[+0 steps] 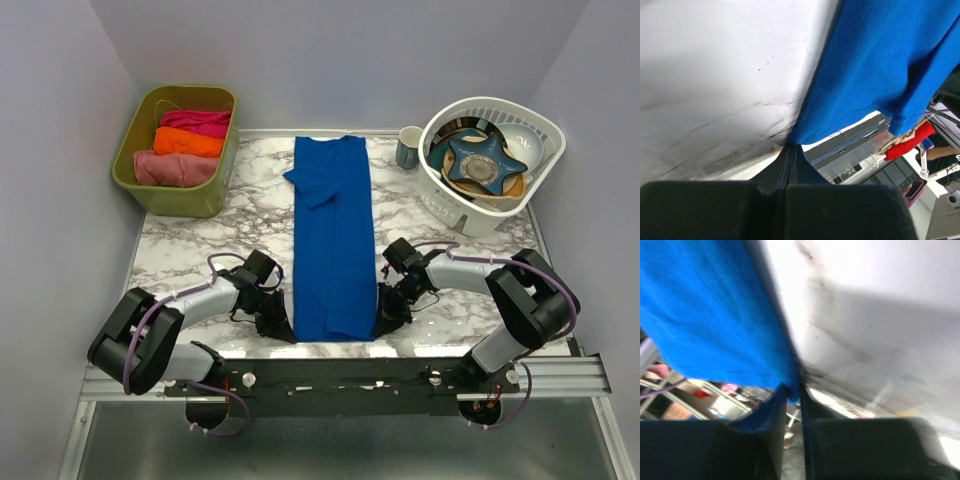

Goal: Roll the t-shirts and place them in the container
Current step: Roll the T-shirt to the center of the board.

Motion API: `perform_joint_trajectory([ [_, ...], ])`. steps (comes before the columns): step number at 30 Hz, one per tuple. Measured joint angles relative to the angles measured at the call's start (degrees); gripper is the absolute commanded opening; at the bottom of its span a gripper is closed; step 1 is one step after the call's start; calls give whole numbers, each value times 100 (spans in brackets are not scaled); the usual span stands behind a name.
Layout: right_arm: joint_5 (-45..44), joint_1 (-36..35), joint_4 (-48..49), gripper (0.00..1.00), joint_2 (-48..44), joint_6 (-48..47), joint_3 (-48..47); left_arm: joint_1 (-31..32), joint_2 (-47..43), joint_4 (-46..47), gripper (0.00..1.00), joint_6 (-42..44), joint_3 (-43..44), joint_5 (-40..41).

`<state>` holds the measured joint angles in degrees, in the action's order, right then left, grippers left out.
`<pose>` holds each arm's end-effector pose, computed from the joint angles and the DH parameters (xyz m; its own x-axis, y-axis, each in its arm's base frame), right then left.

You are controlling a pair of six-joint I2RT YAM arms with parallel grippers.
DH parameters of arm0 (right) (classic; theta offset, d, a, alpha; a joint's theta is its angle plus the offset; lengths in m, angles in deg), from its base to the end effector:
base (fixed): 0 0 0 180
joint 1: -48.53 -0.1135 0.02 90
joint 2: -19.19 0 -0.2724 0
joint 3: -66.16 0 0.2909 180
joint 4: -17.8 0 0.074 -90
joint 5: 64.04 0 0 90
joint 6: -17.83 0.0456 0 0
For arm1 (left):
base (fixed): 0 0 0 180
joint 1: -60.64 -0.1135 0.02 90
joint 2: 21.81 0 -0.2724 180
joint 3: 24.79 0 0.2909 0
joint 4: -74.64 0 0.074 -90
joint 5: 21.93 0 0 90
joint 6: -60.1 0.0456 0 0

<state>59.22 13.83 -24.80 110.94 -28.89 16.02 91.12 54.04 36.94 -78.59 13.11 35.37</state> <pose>0.1972 0.1669 0.0810 -0.9530 0.0374 0.3006 0.1811 0.8658 0.4664 0.1690 -0.1281 0.0899 -0.9585 -0.1693 0.2295 -0.2692 0.8030 -0.5317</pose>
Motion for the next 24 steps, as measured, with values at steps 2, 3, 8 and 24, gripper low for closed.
perform_joint_trajectory([
  [2,-72,4,46,0,-59,-133,92,-17,-15,-2,0,-2,0,13],
  [3,-70,20,81,0,-107,-166,146,-26,-22,0,0,0,-7,13],
  [8,-11,164,179,1,-339,-267,409,-48,-55,4,0,-2,-20,22],
  [24,400,472,474,45,-739,-520,721,17,-352,197,0,33,-175,109],
])
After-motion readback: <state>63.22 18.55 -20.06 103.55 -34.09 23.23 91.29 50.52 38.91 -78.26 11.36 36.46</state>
